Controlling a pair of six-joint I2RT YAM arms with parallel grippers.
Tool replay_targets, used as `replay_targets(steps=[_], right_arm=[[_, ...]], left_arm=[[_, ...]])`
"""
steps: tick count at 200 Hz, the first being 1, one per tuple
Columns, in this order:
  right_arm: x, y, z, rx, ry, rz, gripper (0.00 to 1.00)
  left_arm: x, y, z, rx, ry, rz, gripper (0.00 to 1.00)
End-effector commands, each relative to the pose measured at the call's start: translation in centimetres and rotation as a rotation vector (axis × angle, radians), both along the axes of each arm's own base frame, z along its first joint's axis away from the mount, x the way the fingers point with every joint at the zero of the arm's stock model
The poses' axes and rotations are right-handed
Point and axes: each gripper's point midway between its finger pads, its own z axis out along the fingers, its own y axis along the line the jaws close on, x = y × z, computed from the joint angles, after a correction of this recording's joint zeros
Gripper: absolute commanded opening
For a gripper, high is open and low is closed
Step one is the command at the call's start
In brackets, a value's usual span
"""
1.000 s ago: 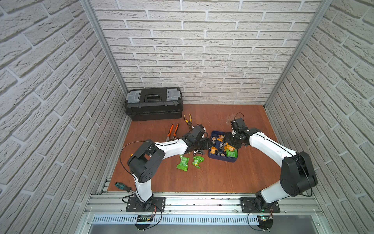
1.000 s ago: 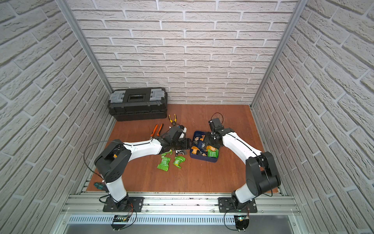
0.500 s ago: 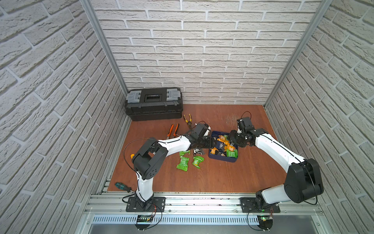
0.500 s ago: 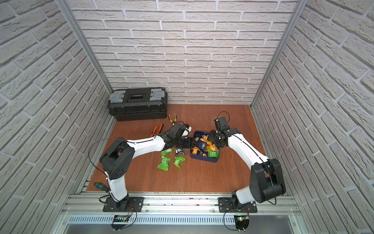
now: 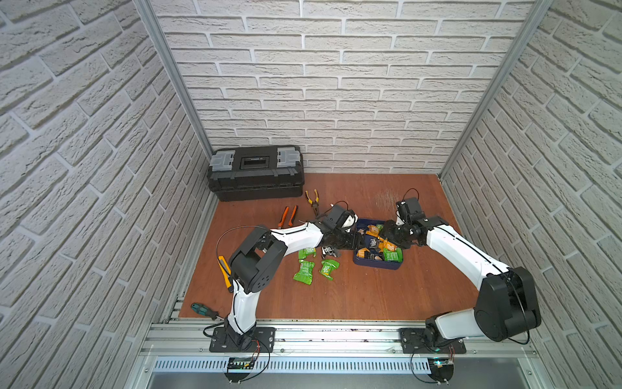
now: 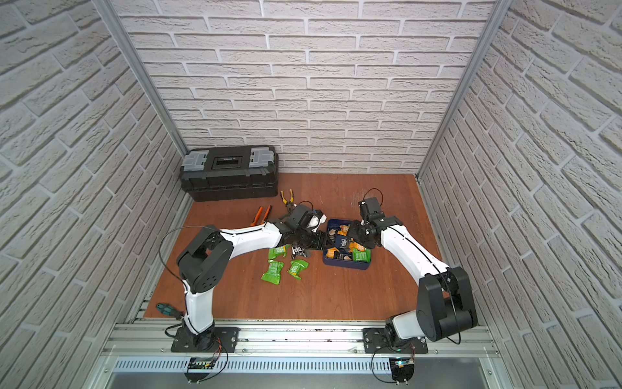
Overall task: Take the cookies out of the storage box
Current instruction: Move the storage box to the center of the board, then pick up the cookie from the storage box.
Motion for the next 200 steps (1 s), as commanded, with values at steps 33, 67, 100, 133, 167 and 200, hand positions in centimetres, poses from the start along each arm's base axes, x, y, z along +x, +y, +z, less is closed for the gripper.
replay_targets(steps=[33, 67, 100, 133, 167, 200], right_arm=[[-1.1, -0.6, 0.4, 0.004, -0.005, 0.013, 0.60], [-1.4, -0.2, 0.0, 0.020, 0.010, 0.029, 0.59], [-1.5, 1.0, -1.1, 0.077, 0.032, 0.060, 0.57], [-0.4, 2.6, -1.9, 0.105, 0.032, 0.132, 0.55], [1.4, 4.9, -2.4, 0.186, 0.000, 0.229, 0.55], [2.7, 5.6, -3.1, 0.220, -0.029, 0.235, 0.54]], left_arm=[[-1.7, -1.3, -0.8, 0.004, 0.050, -0.119, 0.61], [-2.2, -2.9, 0.0, -0.033, 0.045, -0.189, 0.61], [-2.1, -4.0, 0.7, -0.060, 0.034, -0.221, 0.62], [-0.3, -2.6, 1.9, -0.045, -0.046, -0.089, 0.63], [1.9, 2.2, 3.7, -0.015, -0.146, 0.190, 0.62], [2.0, 6.4, 5.0, 0.021, -0.191, 0.375, 0.62]])
